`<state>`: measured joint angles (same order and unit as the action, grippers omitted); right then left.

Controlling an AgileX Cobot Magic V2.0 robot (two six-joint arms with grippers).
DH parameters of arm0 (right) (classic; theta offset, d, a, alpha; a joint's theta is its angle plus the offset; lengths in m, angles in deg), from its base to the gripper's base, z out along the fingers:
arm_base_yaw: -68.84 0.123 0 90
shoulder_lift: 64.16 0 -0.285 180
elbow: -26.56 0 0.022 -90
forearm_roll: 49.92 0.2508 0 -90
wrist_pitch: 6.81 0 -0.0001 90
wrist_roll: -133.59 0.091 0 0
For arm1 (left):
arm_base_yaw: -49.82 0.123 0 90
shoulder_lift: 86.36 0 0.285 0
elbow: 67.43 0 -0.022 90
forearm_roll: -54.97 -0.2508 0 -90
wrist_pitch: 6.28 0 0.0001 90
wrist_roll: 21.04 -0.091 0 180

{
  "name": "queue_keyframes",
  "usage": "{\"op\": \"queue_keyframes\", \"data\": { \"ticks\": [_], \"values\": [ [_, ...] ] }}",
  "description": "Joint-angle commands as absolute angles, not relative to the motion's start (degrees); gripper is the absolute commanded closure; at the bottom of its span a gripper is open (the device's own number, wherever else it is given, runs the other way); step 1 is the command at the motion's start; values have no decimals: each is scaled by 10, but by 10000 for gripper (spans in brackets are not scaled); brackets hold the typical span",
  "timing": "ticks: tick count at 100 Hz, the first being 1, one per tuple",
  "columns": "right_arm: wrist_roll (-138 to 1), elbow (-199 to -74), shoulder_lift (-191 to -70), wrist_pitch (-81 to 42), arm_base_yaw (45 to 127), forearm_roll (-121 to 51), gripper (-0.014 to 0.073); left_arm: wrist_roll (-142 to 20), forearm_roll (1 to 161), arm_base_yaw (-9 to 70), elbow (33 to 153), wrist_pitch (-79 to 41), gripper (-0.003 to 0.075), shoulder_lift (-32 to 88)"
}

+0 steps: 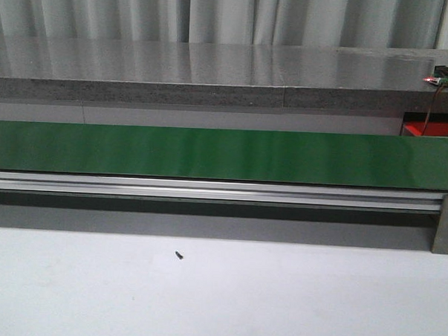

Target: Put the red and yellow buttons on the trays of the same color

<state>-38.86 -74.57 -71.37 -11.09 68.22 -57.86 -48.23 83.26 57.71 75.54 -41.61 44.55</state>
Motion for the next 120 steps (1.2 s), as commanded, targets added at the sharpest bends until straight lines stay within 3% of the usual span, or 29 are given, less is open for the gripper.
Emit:
{"op": "queue_keyframes", "data": {
  "ticks": [1, 29, 42, 60, 71, 120],
  "values": [
    [-387, -756, -703, -65, 683, -587, 716, -481, 849, 573, 772, -381, 740, 448],
    [-387, -756, -703, -65, 683, -587, 716, -481, 840, 578, 769, -370, 740, 448],
    [-387, -756, -703, -65, 683, -587, 716, -386, 786, 563, 742, -313, 740, 443],
    [-387, -756, -703, -65, 683, -587, 716, -238, 623, 488, 670, -132, 740, 473],
    [-387, -756, -703, -65, 683, -587, 716, -229, 583, 481, 628, -33, 739, 500],
    [-387, -756, -703, -65, 683, -587, 716, -234, 578, 485, 470, -22, 740, 688]
  ]
}}
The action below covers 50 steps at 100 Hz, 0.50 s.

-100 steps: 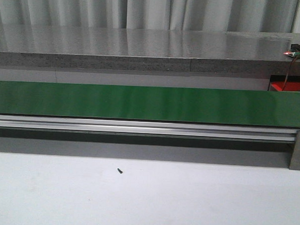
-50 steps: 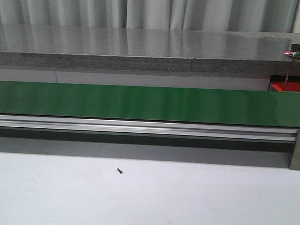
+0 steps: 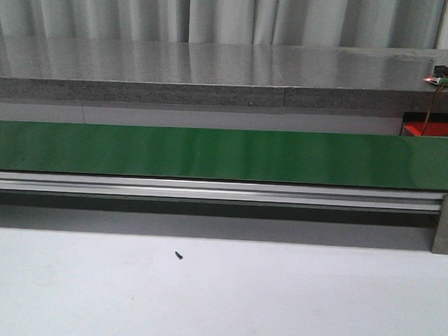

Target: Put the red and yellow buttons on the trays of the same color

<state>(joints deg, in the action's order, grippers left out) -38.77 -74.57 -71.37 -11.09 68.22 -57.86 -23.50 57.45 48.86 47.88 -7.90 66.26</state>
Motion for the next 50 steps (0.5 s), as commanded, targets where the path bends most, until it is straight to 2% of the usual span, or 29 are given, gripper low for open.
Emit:
{"op": "queue_keyframes", "data": {
  "ticks": [1, 34, 50],
  "values": [
    [-387, -756, -703, -65, 683, -587, 716, -234, 577, 485, 464, -22, 740, 691],
    [-387, -756, -703, -65, 683, -587, 716, -234, 584, 485, 325, -13, 740, 885],
    [-387, -756, -704, -65, 683, -587, 716, -234, 584, 485, 326, -43, 740, 874]
  ]
}}
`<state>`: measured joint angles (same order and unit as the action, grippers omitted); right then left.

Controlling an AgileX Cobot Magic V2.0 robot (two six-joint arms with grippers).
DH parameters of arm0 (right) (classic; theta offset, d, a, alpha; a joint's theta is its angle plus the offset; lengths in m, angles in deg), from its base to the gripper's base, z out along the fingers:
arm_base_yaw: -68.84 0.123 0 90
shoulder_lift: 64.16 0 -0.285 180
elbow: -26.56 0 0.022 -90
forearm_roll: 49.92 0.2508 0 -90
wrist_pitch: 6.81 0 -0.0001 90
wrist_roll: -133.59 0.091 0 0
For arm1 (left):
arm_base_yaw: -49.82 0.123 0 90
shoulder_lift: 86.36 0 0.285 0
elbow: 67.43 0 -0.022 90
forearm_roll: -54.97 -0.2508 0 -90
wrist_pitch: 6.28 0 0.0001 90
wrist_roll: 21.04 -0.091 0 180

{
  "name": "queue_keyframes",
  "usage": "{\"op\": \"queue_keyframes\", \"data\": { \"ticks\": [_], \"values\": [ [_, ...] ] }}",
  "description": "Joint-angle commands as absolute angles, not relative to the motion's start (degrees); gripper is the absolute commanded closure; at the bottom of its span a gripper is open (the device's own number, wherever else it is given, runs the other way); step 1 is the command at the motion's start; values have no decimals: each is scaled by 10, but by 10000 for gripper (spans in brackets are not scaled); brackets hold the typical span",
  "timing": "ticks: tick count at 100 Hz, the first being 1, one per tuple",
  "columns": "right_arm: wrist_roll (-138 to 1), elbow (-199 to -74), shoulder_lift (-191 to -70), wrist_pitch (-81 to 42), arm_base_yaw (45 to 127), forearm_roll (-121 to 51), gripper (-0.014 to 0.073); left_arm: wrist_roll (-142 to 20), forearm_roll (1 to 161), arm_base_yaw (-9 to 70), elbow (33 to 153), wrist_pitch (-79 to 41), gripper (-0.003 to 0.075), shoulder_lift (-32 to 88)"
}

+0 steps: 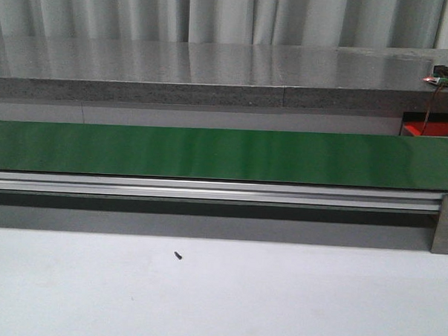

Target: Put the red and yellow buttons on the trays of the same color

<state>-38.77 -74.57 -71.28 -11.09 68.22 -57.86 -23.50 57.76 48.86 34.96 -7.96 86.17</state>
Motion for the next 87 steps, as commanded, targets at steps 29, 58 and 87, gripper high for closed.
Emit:
{"op": "queue_keyframes", "data": {
  "ticks": [29, 58, 87],
  "values": [
    [-387, -756, -704, -65, 683, -587, 716, -234, 581, 485, 326, -54, 740, 879],
    [-387, -756, -704, -65, 683, -587, 716, -234, 581, 485, 326, -54, 740, 879],
    [-387, -756, -704, -65, 683, -587, 716, -234, 581, 485, 326, -54, 740, 879]
  ]
}}
